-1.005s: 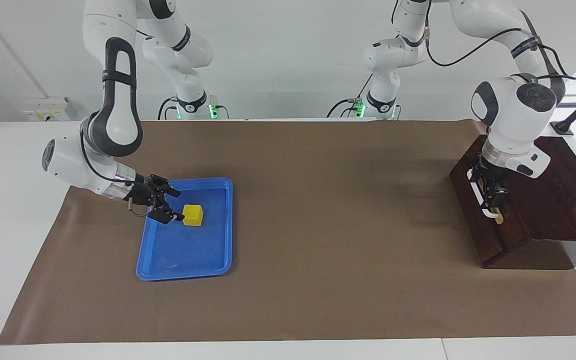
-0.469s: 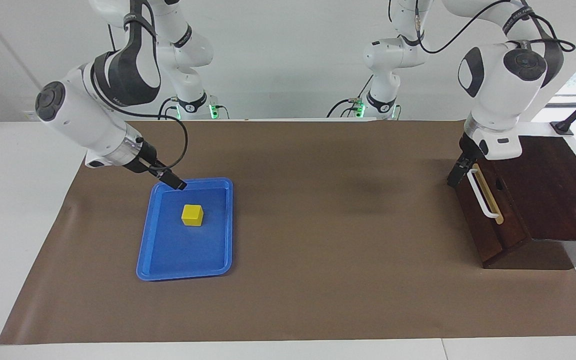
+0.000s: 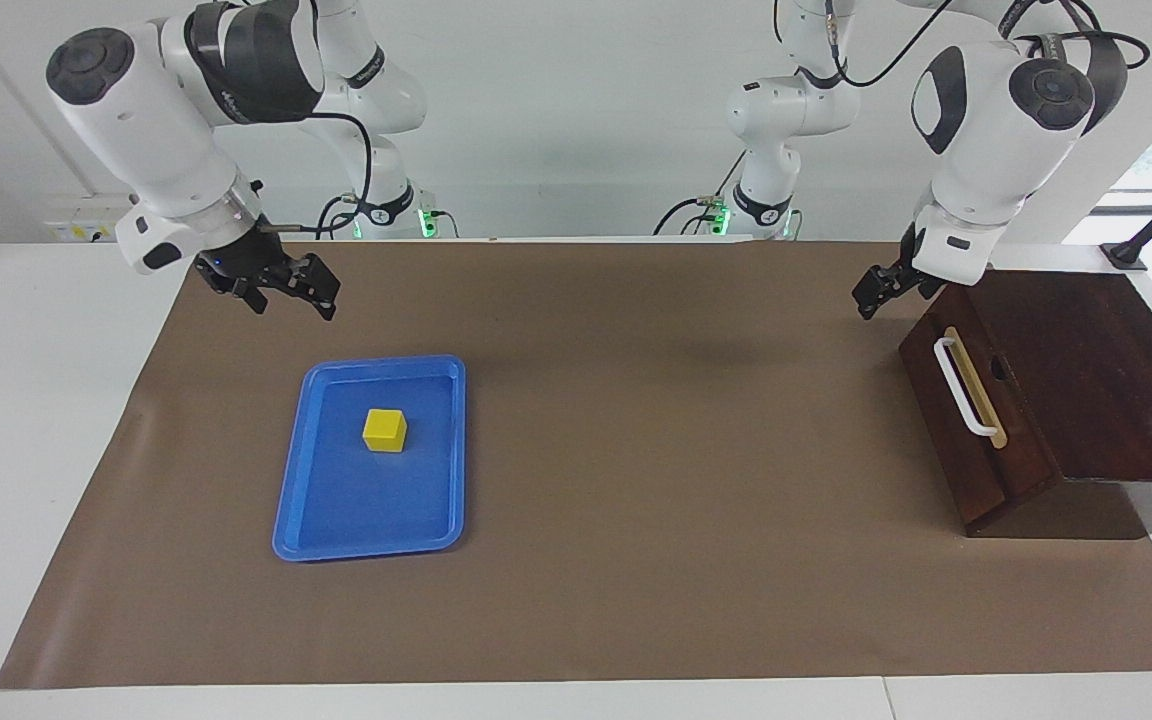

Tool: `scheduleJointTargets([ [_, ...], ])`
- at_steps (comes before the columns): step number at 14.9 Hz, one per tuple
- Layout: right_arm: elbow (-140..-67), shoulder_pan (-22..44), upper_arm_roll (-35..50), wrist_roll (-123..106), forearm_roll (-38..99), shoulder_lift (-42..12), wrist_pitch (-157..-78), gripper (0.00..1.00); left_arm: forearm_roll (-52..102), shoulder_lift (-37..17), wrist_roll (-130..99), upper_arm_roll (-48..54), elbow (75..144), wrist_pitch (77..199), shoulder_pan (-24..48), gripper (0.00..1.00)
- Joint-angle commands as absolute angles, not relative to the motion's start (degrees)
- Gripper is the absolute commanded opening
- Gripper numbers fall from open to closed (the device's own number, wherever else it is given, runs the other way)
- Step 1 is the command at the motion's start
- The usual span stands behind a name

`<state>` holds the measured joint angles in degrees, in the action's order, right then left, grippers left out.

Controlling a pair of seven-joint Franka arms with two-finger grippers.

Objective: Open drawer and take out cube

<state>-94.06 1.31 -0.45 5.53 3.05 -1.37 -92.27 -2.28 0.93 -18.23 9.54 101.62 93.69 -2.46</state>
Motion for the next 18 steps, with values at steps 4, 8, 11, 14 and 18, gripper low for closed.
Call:
scheduleJointTargets([
  [4,-92.0,-4.7,6.3,-3.3,-1.0,1.3,-84.5,1.00,-1.4,-2.5,-10.8,9.4,95.4,85.2,-1.1,1.00],
  [8,-92.6,-6.3,6.7,-3.7,-1.1,1.1,-84.9,1.00,-1.1,-1.9,-10.2,9.5,95.8,85.3,-0.2,1.00],
  [11,-92.7,-8.9,9.2,-3.7,-1.1,0.3,-86.8,1.00,-1.1,-1.0,-10.1,9.5,96.1,85.3,0.1,1.00],
  [14,-92.9,-9.0,9.3,-3.5,-1.2,-1.1,-87.8,1.00,-1.1,0.4,-9.7,9.6,97.4,85.5,0.1,1.00],
  [18,-91.9,-8.5,9.4,-3.5,-4.1,-1.3,-87.5,1.00,-1.0,0.4,-9.7,9.8,97.0,86.0,-0.3,1.00],
])
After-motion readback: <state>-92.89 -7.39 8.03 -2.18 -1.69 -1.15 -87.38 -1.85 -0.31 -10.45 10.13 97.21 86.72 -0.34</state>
